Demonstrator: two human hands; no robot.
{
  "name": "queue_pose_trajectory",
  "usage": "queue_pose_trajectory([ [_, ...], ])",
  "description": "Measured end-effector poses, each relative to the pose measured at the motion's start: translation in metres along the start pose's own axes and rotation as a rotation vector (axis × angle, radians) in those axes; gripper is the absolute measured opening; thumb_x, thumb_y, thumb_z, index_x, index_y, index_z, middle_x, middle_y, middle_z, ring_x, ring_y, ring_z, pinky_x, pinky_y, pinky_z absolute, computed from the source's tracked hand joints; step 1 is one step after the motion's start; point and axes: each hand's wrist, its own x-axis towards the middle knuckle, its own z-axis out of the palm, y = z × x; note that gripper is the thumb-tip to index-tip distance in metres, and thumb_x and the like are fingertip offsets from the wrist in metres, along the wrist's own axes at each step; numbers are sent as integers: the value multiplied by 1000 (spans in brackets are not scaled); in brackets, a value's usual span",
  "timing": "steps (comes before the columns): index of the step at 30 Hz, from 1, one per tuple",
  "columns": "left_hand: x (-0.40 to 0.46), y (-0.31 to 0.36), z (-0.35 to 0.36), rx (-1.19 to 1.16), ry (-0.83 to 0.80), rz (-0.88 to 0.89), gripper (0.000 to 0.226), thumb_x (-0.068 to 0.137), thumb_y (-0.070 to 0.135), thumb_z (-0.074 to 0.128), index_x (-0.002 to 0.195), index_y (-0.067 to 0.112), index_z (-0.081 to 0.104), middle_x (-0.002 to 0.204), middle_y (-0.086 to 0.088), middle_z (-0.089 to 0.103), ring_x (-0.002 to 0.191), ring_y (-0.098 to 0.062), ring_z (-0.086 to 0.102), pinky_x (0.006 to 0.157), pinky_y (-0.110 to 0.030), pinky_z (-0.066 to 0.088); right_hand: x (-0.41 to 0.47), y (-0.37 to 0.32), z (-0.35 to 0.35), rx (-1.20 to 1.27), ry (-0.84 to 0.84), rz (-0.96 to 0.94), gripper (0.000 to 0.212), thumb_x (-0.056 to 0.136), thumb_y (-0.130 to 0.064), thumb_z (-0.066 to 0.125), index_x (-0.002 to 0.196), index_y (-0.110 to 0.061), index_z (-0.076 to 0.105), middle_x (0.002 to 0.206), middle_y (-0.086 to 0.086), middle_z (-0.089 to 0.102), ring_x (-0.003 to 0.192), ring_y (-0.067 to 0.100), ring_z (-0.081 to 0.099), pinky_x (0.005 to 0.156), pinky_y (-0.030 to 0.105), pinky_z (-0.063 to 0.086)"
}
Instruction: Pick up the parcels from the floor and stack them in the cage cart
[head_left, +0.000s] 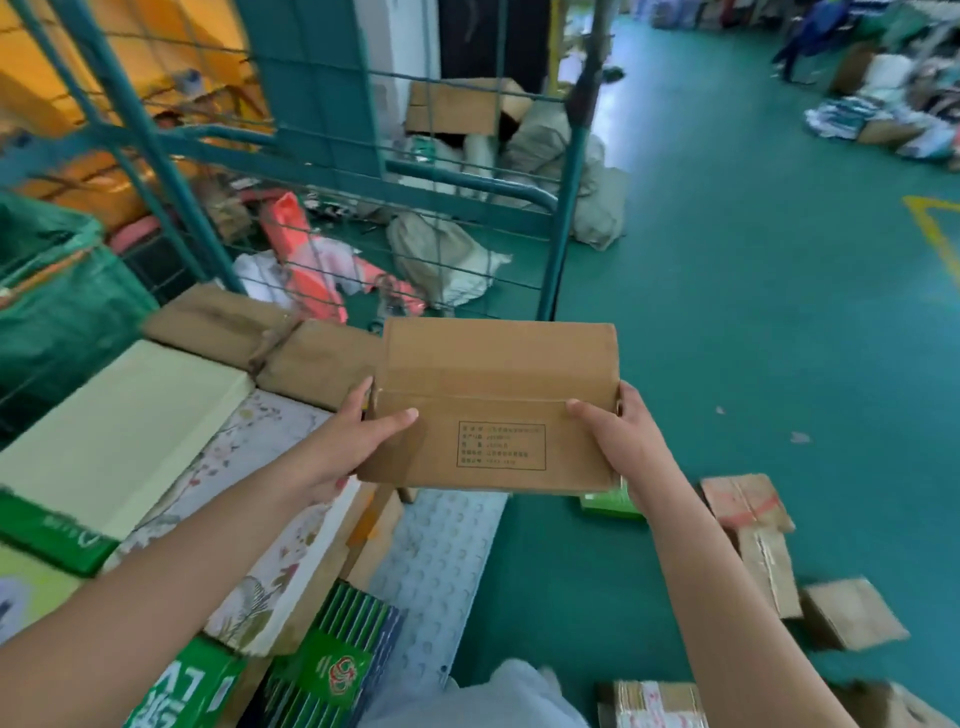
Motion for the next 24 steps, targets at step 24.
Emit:
queue_pose_trajectory([
  [24,-32,-13,4,-331,623,-238,81,93,46,72,157,40,22,132,7,58,113,-22,62,98,-44,54,151,-71,107,-219,-701,-166,85,91,-45,73,160,-24,27,144,-2,52,118,24,56,99,43,48],
])
